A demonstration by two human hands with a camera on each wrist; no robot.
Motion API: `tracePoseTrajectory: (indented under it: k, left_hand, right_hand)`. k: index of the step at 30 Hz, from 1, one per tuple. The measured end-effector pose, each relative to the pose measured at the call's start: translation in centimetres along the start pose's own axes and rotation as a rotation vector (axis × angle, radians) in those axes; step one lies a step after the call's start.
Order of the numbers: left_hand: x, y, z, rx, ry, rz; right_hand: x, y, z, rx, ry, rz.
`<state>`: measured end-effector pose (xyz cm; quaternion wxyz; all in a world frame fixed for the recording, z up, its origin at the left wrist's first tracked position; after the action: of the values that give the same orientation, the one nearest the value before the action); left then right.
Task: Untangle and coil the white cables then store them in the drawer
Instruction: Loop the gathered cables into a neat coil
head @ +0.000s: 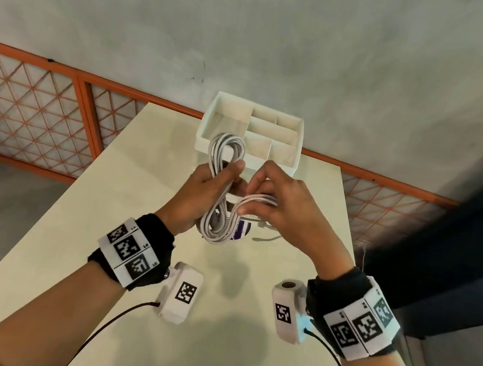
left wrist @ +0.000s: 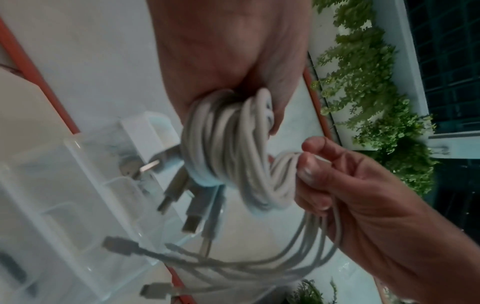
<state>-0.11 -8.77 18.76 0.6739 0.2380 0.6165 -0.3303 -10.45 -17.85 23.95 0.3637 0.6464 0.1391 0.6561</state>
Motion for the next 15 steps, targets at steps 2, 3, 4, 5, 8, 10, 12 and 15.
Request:
tracePoseTrajectory:
  k: [2,3,4,5,8,10,12,15]
  left_hand:
    - [-0.6,-0.6,-0.5,0.084,-0.008,-0.007]
    - [-0.9,-0.9,-0.8,0.121,-0.013,-0.004]
    - [-1.3,-1.1,-1.1,0.154,-0.014,0.007]
    - [-1.5,-1.3,-1.3,0.189,-0.010,0.023]
    - [-2.0,-1.4,-1.8,0.265,0.016,0.052]
    - [-1.9,-1.4,-2.1,0.285,0.045,0.050]
    - [-1.6,-1.5,-2.5,0.286,0.084,0.022]
    - [-1.2,-1.7,-2.7,0.274,0.095,0.024]
  right_hand:
    - [0.7,0.1,-0.2,-0.014,0.036,-0.030]
    - [1.1,0.0,-0.3,-0.012,0.054,-0.042]
    - [1.3,0.0,-0.4,-0.007,0.064,-0.049]
    - [1.5,0.0,-0.5,-0.001,0.066,-0.051]
    - [1.8,0.0,-0.6,0.012,0.055,-0.040]
    - [2.0,0.2,-0.7,-0.035,0.036,-0.052]
    - [2.4,0.7,-0.8,-0.107,0.020,-0.150]
    - [2.8,1.4,-1.0,-0.189,0.021,-0.403]
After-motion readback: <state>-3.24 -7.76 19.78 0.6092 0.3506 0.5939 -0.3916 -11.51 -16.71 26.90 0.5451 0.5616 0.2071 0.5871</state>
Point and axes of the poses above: each hand's wrist, its own z-axis towards the middle knuckle, its own y-axis out of the back of the hand, x = y × z, the point moved 4 cm from there along z, towards the middle knuckle, and after that the axes turned 5 degrees about -y, right-handed, at the moved point
